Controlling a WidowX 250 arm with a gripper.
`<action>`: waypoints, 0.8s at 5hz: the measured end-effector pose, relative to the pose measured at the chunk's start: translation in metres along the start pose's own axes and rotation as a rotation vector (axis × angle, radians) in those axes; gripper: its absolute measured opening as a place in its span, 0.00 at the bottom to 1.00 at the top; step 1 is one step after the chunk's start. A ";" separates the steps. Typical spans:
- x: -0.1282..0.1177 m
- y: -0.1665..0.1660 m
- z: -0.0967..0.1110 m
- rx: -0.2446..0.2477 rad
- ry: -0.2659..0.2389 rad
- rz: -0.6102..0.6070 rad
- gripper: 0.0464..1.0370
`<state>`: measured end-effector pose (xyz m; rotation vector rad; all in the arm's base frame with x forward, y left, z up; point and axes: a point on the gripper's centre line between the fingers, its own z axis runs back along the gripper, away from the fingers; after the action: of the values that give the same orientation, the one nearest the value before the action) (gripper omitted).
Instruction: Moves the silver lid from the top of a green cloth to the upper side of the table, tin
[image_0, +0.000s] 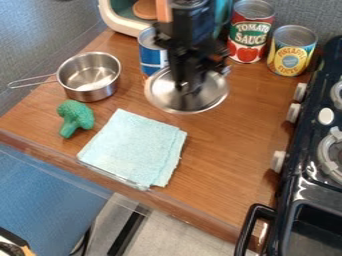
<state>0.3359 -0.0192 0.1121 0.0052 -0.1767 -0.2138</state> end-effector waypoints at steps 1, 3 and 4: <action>0.036 -0.018 -0.021 -0.009 0.011 -0.017 0.24; 0.070 -0.018 -0.065 0.024 0.056 -0.003 0.24; 0.076 -0.011 -0.090 0.035 0.105 -0.002 0.24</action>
<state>0.4222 -0.0475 0.0360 0.0517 -0.0758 -0.2118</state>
